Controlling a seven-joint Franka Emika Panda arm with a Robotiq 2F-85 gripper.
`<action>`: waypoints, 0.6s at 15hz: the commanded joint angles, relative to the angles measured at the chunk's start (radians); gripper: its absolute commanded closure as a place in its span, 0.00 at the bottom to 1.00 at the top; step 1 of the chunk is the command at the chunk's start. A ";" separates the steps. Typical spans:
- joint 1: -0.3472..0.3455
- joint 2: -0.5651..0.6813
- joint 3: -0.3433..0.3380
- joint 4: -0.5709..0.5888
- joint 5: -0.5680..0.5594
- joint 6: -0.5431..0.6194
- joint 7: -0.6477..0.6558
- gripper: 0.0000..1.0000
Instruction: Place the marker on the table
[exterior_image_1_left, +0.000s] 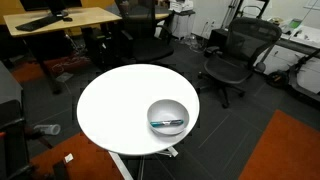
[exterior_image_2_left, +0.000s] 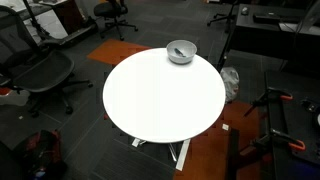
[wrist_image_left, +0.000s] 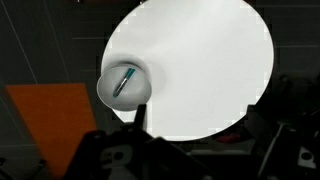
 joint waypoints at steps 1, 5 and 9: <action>-0.017 0.003 0.013 0.002 0.010 -0.002 -0.008 0.00; -0.017 0.003 0.013 0.002 0.010 -0.002 -0.008 0.00; -0.022 0.020 0.015 0.005 0.008 0.021 0.007 0.00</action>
